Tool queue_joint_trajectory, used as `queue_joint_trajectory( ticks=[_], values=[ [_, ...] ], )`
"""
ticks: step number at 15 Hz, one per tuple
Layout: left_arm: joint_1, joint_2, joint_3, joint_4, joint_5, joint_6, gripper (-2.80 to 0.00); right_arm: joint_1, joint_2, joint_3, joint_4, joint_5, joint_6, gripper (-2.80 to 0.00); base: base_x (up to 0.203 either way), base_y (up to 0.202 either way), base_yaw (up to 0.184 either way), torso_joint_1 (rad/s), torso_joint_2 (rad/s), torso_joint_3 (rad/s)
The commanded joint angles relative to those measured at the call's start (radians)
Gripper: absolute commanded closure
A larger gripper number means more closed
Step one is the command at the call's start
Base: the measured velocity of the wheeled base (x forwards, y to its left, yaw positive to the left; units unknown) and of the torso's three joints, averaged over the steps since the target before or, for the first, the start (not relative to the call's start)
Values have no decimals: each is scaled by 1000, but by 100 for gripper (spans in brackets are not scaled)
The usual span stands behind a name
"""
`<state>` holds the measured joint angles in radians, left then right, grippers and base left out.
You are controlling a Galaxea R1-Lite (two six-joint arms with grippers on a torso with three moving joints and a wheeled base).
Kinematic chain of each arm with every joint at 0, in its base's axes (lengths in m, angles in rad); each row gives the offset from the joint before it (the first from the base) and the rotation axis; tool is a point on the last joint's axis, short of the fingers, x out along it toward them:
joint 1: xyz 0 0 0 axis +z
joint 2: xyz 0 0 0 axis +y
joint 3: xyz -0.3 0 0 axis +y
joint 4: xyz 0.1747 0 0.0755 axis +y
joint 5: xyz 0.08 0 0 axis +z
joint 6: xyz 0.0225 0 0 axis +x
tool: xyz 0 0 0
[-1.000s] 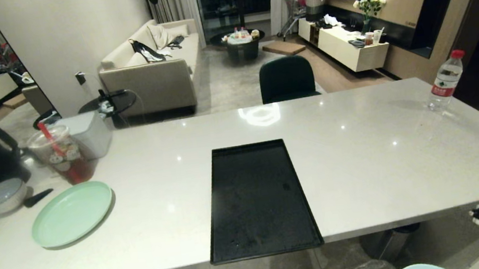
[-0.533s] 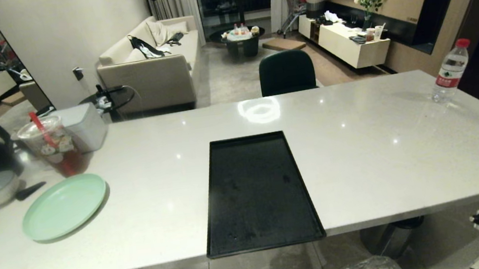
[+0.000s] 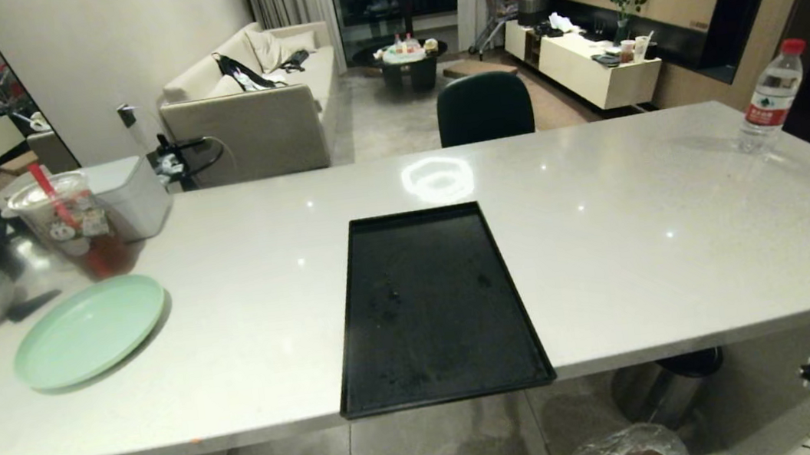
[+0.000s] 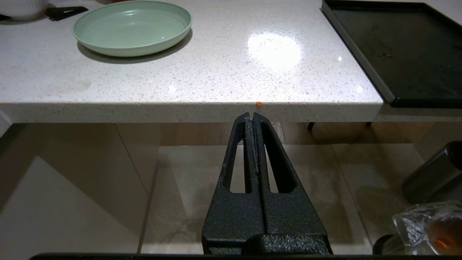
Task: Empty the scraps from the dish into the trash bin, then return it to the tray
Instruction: Move the bowl over the trash can
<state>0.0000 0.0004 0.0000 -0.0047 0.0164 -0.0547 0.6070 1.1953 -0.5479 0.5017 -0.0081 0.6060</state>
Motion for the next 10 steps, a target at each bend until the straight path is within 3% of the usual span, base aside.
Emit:
queue_joint_trajectory(
  ticks=[1, 10],
  values=[
    [0, 1, 0, 0, 0, -1, 0, 0, 8, -4, -21, 0, 3, 0, 0, 0, 0, -179, 496, 314],
    [0, 1, 0, 0, 0, -1, 0, 0, 32, -3, -65, -3, 0, 0, 0, 0, 0, -169, 532, 360]
  ],
)
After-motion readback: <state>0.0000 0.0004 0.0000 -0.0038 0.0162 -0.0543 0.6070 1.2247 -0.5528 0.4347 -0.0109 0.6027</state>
